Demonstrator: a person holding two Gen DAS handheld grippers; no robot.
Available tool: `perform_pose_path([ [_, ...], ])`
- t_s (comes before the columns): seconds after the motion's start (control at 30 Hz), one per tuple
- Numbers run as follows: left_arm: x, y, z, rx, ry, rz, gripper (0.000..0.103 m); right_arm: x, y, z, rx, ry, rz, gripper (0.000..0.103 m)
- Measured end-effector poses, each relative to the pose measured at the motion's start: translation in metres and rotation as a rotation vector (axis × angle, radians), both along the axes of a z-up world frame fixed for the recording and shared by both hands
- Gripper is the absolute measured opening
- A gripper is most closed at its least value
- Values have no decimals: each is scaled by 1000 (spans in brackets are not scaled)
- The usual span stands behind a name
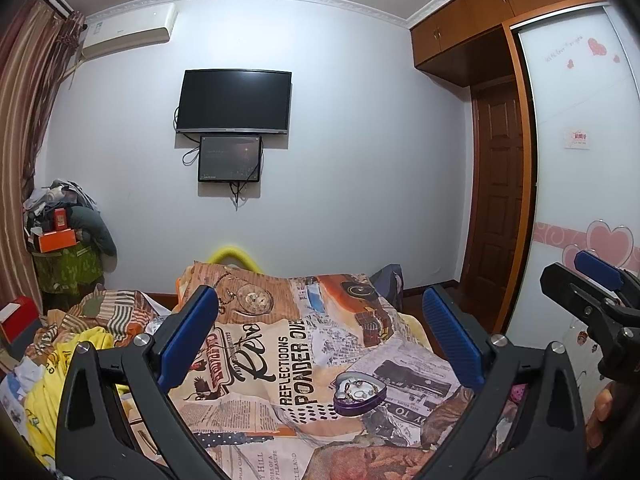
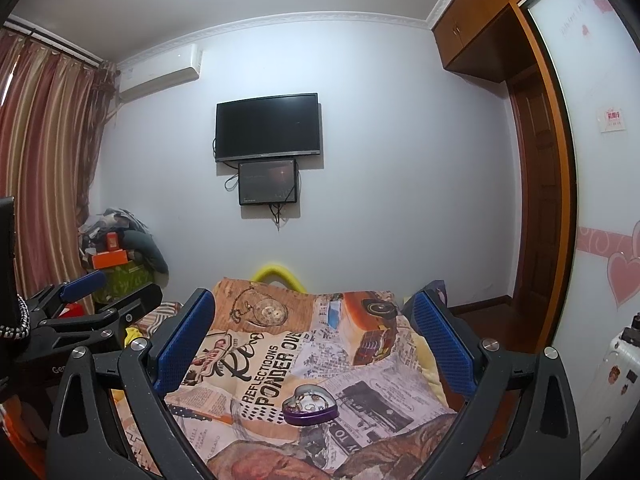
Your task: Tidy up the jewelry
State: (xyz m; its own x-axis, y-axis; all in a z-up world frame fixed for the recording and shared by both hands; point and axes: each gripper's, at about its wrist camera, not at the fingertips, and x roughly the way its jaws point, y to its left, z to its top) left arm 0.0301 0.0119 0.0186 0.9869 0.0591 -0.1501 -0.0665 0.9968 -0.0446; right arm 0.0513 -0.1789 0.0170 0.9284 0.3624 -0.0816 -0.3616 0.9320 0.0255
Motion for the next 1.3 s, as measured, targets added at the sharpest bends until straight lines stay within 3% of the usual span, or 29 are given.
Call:
perform_pose_path([
  [1.3, 4, -1, 2, 0, 22, -39, 103, 1, 2, 1, 8, 7, 0, 100],
])
